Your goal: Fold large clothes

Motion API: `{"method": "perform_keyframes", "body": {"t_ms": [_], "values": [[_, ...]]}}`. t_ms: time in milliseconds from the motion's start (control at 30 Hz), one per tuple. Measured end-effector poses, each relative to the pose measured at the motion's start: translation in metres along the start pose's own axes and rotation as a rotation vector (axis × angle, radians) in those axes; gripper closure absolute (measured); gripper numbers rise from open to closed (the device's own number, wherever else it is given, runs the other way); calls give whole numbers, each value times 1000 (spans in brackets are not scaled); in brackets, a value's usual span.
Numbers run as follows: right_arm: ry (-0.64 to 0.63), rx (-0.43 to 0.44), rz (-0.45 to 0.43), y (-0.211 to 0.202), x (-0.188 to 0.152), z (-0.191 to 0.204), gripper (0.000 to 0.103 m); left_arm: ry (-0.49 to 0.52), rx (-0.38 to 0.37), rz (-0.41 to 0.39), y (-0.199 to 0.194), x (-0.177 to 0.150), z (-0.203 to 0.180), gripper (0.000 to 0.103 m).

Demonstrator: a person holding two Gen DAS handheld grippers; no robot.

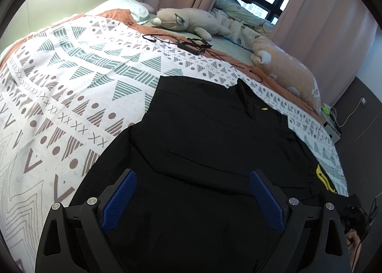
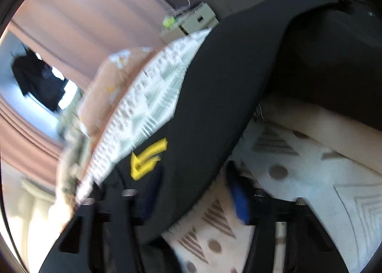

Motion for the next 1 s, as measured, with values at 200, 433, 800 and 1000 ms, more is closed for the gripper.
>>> {"method": "perform_keyframes", "body": {"t_ms": [200,433,800,1000], "values": [[-1,82,-49,-20,5,17,99,-7,-6,-24,-13,2,-6,7],[-74,125,-96,-42,-5,55,99,-45,-29,-33,-31,4,-4,7],[-270,180,-117,-66,-66,130,99,-76,-32,-39,-54,-6,10,7],[-398,190,-59,-56,-105,165,99,-84,-33,-48,-58,-2,19,7]]}}
Point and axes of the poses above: each gripper's, at about its wrist camera, not at the fingertips, and y roughly the way its jaws point, z to its left, x to its top, the point moved 10 cm from there along y, roughly the way its jaws point, and after that the axes turned 13 degrees about -x, right-handed, at the moved point
